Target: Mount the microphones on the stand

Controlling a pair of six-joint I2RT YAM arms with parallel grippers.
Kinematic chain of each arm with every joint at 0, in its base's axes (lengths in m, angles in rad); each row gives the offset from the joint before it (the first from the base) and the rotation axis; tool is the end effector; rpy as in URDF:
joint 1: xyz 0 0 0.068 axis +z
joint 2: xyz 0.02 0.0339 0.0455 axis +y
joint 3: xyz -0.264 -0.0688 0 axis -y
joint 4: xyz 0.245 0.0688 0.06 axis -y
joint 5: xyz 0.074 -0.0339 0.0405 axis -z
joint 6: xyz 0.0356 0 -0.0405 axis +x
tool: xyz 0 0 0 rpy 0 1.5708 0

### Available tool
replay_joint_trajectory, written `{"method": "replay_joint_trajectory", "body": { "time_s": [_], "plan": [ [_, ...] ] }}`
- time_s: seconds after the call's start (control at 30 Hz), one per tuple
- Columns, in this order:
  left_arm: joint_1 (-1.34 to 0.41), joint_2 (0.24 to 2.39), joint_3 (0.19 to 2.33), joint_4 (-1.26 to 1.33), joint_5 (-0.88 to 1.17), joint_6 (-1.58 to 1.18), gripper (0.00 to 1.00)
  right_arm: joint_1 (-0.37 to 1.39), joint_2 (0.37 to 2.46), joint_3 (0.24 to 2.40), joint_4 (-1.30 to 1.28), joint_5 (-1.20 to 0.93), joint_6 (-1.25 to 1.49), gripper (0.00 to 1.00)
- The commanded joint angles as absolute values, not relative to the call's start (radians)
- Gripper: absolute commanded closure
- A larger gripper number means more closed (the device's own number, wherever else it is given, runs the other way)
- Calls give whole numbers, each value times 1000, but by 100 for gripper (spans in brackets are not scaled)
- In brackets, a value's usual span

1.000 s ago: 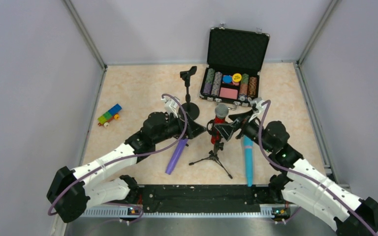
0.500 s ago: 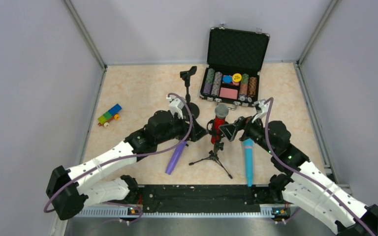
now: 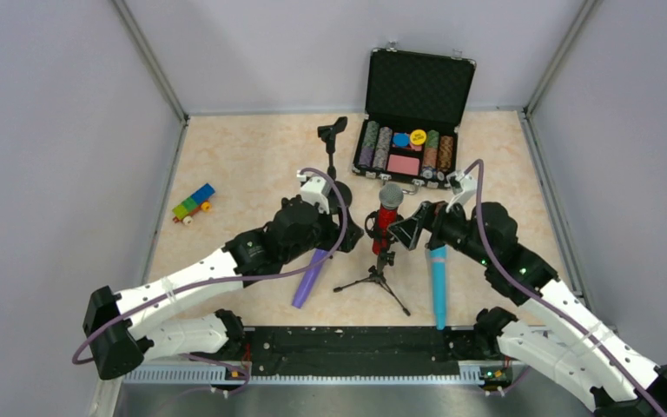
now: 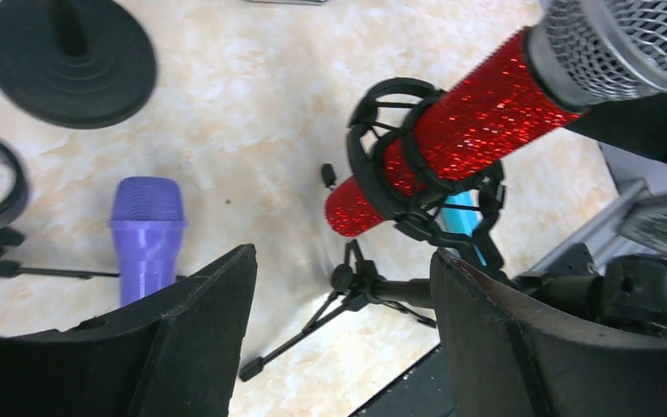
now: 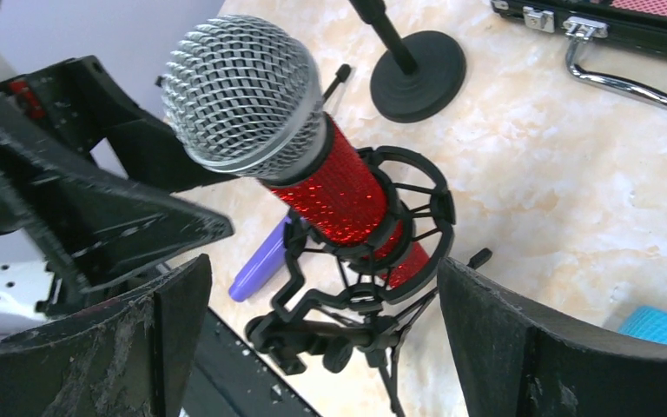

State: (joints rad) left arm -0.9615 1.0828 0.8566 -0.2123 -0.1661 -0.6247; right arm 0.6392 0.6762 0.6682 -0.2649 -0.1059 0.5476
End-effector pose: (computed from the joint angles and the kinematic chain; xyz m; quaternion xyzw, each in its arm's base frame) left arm 0.1463 -0.1994 0.3039 0.0971 0.8366 -0.3318 0.4249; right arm 0.1301 0.1014 0.3073 -0.0684 0.7933 0.3724 0.4767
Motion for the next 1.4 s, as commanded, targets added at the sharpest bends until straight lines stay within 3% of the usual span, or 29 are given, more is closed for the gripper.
{"method": "replay_joint_trajectory", "body": {
  "time_s": [0.0,0.43,0.87,1.37],
  "plan": [
    [-968,1018,873,-237,-332,-642,23,649,689,768,-367,-187,558,4],
    [-968,864,827,-283,-505,-656,22,665,796,780,-471,-309,591,6],
    [-968,859,812,-285,-509,-658,23,686,895,783,-358,-360,577,7],
    [-968,860,799,-281,-497,-656,23,768,977,841,-359,-251,489,7]
  ]
}}
